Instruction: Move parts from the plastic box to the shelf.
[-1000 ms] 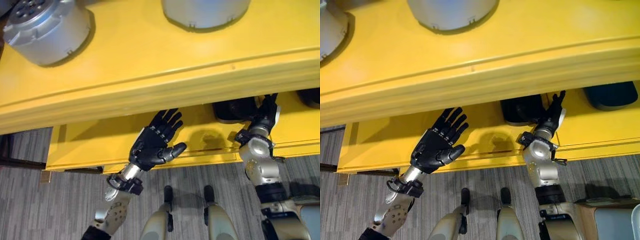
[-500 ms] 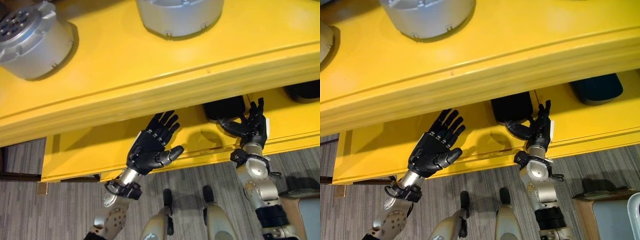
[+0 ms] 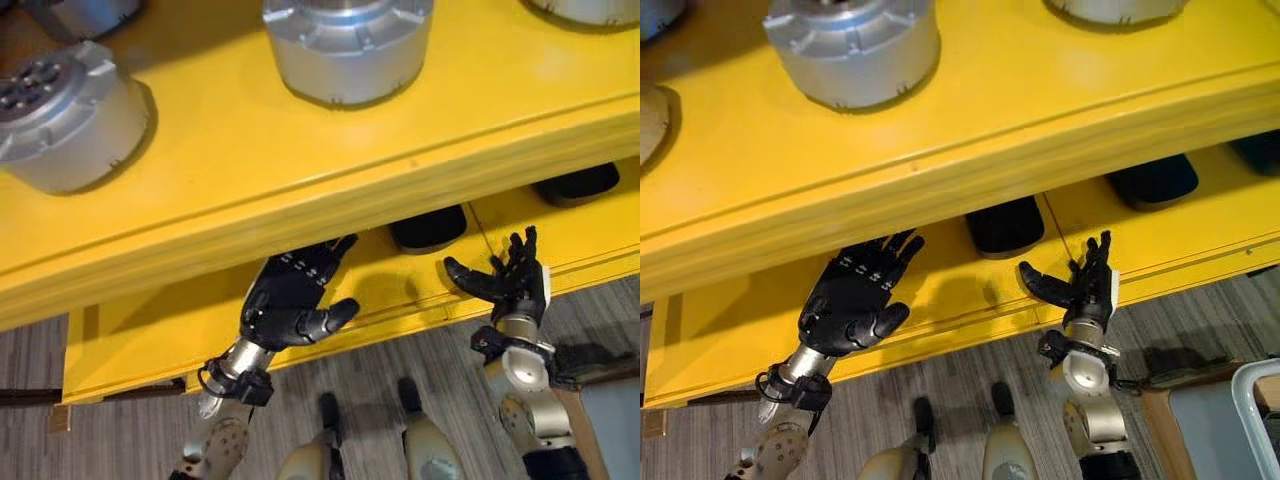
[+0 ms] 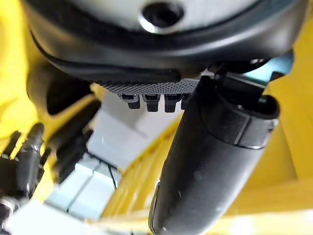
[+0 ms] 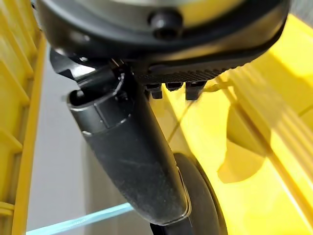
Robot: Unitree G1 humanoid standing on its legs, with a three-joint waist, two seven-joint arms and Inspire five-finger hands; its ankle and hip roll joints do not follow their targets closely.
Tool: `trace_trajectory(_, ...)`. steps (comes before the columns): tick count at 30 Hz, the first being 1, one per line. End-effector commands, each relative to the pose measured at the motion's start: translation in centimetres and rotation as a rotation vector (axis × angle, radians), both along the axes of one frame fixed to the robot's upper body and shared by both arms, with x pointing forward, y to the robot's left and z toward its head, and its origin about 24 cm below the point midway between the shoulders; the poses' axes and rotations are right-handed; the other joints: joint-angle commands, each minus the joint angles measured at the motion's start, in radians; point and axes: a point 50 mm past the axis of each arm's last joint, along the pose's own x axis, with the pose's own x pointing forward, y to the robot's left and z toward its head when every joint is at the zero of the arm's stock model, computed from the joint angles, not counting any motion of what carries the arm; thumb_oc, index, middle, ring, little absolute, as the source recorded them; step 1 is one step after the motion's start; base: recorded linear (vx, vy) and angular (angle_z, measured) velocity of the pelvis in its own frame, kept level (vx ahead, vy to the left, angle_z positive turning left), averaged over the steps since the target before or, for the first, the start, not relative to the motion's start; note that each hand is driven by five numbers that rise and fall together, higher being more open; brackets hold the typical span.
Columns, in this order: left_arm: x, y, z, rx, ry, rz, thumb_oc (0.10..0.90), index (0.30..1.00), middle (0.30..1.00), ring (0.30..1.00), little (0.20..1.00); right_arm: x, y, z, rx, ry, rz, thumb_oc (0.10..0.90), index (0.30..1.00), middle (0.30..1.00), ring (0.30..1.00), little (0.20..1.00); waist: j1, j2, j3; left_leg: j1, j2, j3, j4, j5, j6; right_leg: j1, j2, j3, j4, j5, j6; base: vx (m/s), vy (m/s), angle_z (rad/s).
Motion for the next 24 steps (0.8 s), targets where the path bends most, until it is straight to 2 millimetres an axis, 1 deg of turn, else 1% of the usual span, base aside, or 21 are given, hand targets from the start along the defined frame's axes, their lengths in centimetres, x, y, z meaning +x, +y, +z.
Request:
trace_trajectory(1,-1.5,-1.3,1.5,-0.026,-0.101,-0.225,0.900,1.000,1.000,1.000,1.000,-0.7,-0.3,3.5,0.002,-0.203,-0.019,0.900,1.000,1.000,1.000,1.000,-0.023,-0.030,-0.132,0.029,0.019,-0.006,0.012,-0.046,-0.012,0.056,-0.043,0.011,-0.028,0.015,0.016,-0.01,0.170,-0.14)
trace_trajectory(5,-1.9,-2.3,0.5,0.020,-0.058,-0.370,0.900,1.000,1.000,1.000,1.000,-1.1,-1.0,3.2,-0.013,-0.189,-0.045,0.900,1.000,1.000,1.000,1.000,-0.041,-0.037,-0.142,0.040,0.008,0.026,0.010,-0.055,-0.003,0.060,-0.059,0.022,-0.043,0.033,0.034,-0.02,0.205,-0.12)
trace_trajectory(6,-2.1,-2.6,0.3,0.039,-0.052,-0.420,0.900,1.000,1.000,1.000,1.000,-1.2,-1.4,3.3,-0.017,-0.197,-0.064,0.900,1.000,1.000,1.000,1.000,-0.050,-0.039,-0.142,0.045,0.004,0.042,0.006,-0.059,-0.001,0.061,-0.069,0.027,-0.056,0.045,0.045,-0.04,0.333,-0.25)
trace_trajectory(7,-2.4,-3.1,0.0,0.056,-0.034,-0.488,0.900,1.000,1.000,1.000,1.000,-1.2,-1.9,3.5,-0.030,-0.208,-0.082,0.900,1.000,1.000,1.000,1.000,-0.062,-0.041,-0.144,0.056,0.001,0.073,-0.006,-0.061,-0.001,0.061,-0.091,0.025,-0.089,0.076,0.070,-0.03,0.306,-0.33)
trace_trajectory(9,-2.4,-3.5,-0.2,0.061,-0.016,-0.509,0.900,1.000,1.000,1.000,1.000,-1.1,-2.1,3.7,-0.039,-0.207,-0.067,0.900,1.000,1.000,1.000,1.000,-0.070,-0.044,-0.144,0.067,0.001,0.103,-0.008,-0.067,-0.001,0.062,-0.099,0.015,-0.111,0.095,0.081,0.00,0.203,-0.43)
trace_trajectory(10,-2.4,-3.7,-0.3,0.066,0.001,-0.525,0.900,1.000,1.000,1.000,1.000,-0.9,-2.1,3.8,-0.041,-0.202,-0.045,0.900,1.000,1.000,1.000,1.000,-0.073,-0.048,-0.139,0.079,0.006,0.136,-0.008,-0.073,-0.002,0.064,-0.107,-0.017,-0.117,0.100,0.090,-0.07,0.165,-0.39)
trace_trajectory(11,-2.4,-4.1,-0.7,0.090,0.023,-0.540,0.900,1.000,1.000,1.000,1.000,-0.5,-1.7,3.8,-0.043,-0.201,-0.006,0.900,1.000,1.000,1.000,1.000,-0.073,-0.053,-0.131,0.094,0.017,0.193,-0.008,-0.075,-0.004,0.058,-0.121,-0.075,-0.109,0.113,0.105,-0.11,0.125,-0.38)
trace_trajectory(12,-2.3,-4.3,-0.9,0.101,0.028,-0.543,0.900,1.000,1.000,1.000,1.000,-0.3,-1.4,3.9,-0.047,-0.206,0.013,0.900,1.000,1.000,1.000,1.000,-0.073,-0.055,-0.125,0.100,0.024,0.223,-0.008,-0.073,-0.003,0.052,-0.126,-0.104,-0.084,0.108,0.111,-0.16,0.072,-0.68)
trace_trajectory(13,-2.3,-4.5,-1.0,0.108,0.031,-0.550,0.900,1.000,1.000,1.000,1.000,-0.2,-1.1,3.9,-0.045,-0.213,0.029,0.900,1.000,1.000,1.000,1.000,-0.072,-0.055,-0.121,0.104,0.032,0.254,-0.008,-0.068,0.002,0.040,-0.131,-0.133,-0.035,0.091,0.115,-0.13,0.025,-1.08)
trace_trajectory(14,-2.3,-4.5,-1.1,0.110,0.033,-0.554,0.900,1.000,1.000,1.000,1.000,-0.2,-1.0,3.9,-0.041,-0.213,0.032,0.900,1.000,1.000,1.000,1.000,-0.072,-0.055,-0.120,0.105,0.034,0.263,-0.008,-0.066,0.005,0.036,-0.132,-0.142,-0.015,0.083,0.115,-0.15,0.010,-1.51)
trace_trajectory(15,-2.3,-4.6,-1.3,0.111,0.039,-0.560,0.900,1.000,1.000,1.000,1.000,-0.2,-0.9,3.8,-0.029,-0.213,0.029,0.900,1.000,1.000,1.000,1.000,-0.070,-0.052,-0.119,0.103,0.038,0.278,-0.008,-0.060,0.012,0.024,-0.134,-0.159,0.051,0.059,0.110,-0.21,-0.020,-1.22)
trace_trajectory(16,-2.2,-4.4,-1.7,0.118,0.049,-0.544,0.900,1.000,1.000,1.000,1.000,-0.3,-1.0,3.4,-0.003,-0.215,0.019,0.900,1.000,1.000,1.000,1.000,-0.059,-0.045,-0.121,0.094,0.045,0.291,-0.008,-0.042,0.024,0.011,-0.140,-0.190,0.180,0.009,0.090,-0.23,-0.028,-0.78)
trace_trajectory(17,-2.1,-4.2,-2.0,0.125,0.049,-0.530,0.900,1.000,1.000,1.000,1.000,-0.4,-1.1,3.2,0.012,-0.216,0.019,0.900,1.000,1.000,1.000,1.000,-0.052,-0.043,-0.123,0.087,0.047,0.296,-0.002,-0.036,0.029,0.006,-0.149,-0.205,0.246,-0.003,0.081,-0.23,-0.084,-0.35)
trace_trajectory(18,-2.2,-3.9,-2.4,0.128,0.053,-0.522,0.900,1.000,1.000,1.000,1.000,-0.6,-1.2,2.8,0.004,-0.204,0.028,0.900,1.000,1.000,1.000,1.000,-0.041,-0.043,-0.131,0.080,0.049,0.303,0.005,-0.031,0.036,-0.003,-0.167,-0.219,0.359,-0.005,0.071,-0.14,-0.102,-0.39)
trace_trajectory(19,-2.3,-3.7,-2.7,0.126,0.058,-0.521,0.900,1.000,1.000,1.000,1.000,-0.5,-1.1,2.6,-0.001,-0.183,0.045,0.900,1.000,1.000,1.000,1.000,-0.035,-0.043,-0.136,0.073,0.049,0.308,0.012,-0.029,0.039,-0.001,-0.178,-0.223,0.398,-0.005,0.065,-0.09,-0.150,-0.56)
trace_trajectory(20,-2.4,-3.4,-3.0,0.130,0.066,-0.520,0.900,1.000,1.000,1.000,1.000,-0.4,-1.2,2.4,0.017,-0.183,0.054,0.900,1.000,1.000,1.000,1.000,-0.029,-0.052,-0.145,0.070,0.036,0.298,0.023,-0.044,0.039,0.016,-0.199,-0.223,0.451,-0.019,0.073,-0.09,-0.186,-0.77)
trace_trajectory(21,-2.3,-3.1,-3.1,0.141,0.068,-0.524,0.900,1.000,1.000,1.000,1.000,-0.2,-1.1,2.5,0.006,-0.189,0.061,0.900,1.000,1.000,1.000,1.000,-0.017,-0.056,-0.152,0.052,0.035,0.302,0.040,-0.049,0.046,0.025,-0.212,-0.232,0.496,-0.015,0.069,-0.13,-0.265,-0.60)
trace_trajectory(22,-2.2,-2.9,-3.2,0.147,0.069,-0.533,0.900,1.000,1.000,1.000,1.000,0.0,-0.9,2.7,-0.002,-0.192,0.063,0.900,1.000,1.000,1.000,1.000,-0.005,-0.058,-0.159,0.036,0.036,0.307,0.050,-0.053,0.052,0.035,-0.218,-0.242,0.524,-0.015,0.065,-0.17,-0.334,-0.33)
trace_trajectory(23,-2.1,-2.6,-3.3,0.152,0.074,-0.529,0.900,1.000,1.000,1.000,1.000,0.3,-0.8,2.8,0.002,-0.193,0.070,0.900,1.000,1.000,1.000,1.000,0.006,-0.062,-0.165,0.025,0.038,0.309,0.061,-0.055,0.050,0.061,-0.216,-0.254,0.508,-0.028,0.061,-0.18,-0.669,-0.04)
trace_trajectory(24,-1.8,-2.2,-3.1,0.126,0.077,-0.503,0.900,1.000,1.000,1.000,1.000,1.0,0.0,2.9,-0.042,-0.179,0.115,0.900,1.000,1.000,1.000,1.000,0.035,-0.070,-0.174,0.004,0.092,0.362,0.075,-0.019,0.001,0.152,-0.169,-0.350,0.334,-0.126,0.035,-0.20,-0.894,-0.48)
